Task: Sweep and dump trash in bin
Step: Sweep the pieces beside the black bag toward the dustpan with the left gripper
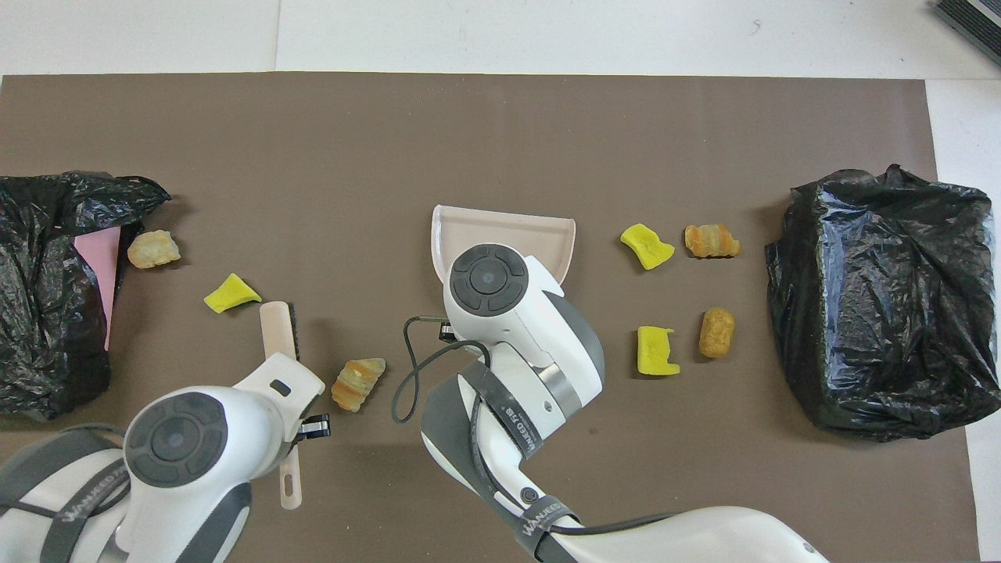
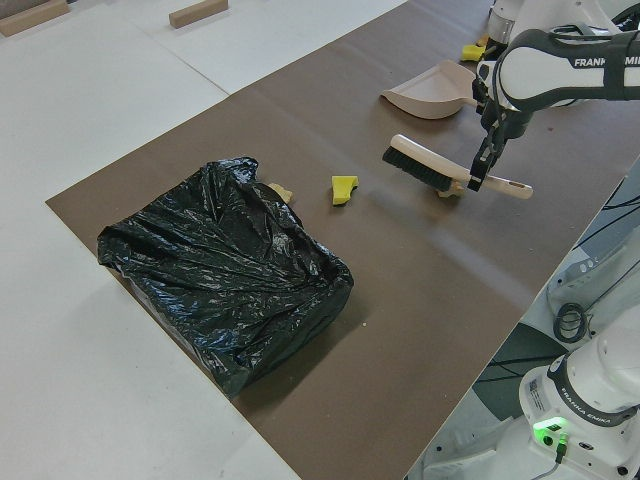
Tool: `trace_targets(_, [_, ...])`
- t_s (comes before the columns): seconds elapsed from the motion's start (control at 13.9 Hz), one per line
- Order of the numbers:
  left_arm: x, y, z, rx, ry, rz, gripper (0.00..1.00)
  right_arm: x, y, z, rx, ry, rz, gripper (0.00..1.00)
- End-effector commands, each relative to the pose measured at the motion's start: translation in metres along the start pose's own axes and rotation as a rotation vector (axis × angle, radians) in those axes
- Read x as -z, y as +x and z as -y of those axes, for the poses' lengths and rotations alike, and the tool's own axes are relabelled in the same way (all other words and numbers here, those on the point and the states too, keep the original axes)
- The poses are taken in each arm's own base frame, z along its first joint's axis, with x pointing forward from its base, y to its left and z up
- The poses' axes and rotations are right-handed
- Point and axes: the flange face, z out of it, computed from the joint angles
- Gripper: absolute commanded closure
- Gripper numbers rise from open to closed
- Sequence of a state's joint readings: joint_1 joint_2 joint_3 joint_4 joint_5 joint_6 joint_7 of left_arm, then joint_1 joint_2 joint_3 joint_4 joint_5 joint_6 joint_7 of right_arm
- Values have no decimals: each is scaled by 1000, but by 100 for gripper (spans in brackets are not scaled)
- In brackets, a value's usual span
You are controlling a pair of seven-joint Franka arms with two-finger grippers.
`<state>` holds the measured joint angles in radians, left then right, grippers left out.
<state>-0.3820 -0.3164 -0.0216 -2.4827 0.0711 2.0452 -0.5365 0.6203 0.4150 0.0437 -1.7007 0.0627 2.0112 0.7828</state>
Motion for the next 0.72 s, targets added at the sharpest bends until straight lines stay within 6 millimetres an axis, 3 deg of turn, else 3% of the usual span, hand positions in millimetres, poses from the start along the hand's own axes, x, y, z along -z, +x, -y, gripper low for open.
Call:
trace_targets(0.0, [4,59,21,3,15,1,100,5,1,-6,15,16,-11,100])
trace_targets(0.29, [-1,105,102,-46,96,-22,100,5,2,-5,24,16,-13,100])
trace_targets(0.65, [-25,157,165,-187,225,-44,100,6,0,-5,24,14,-11,100])
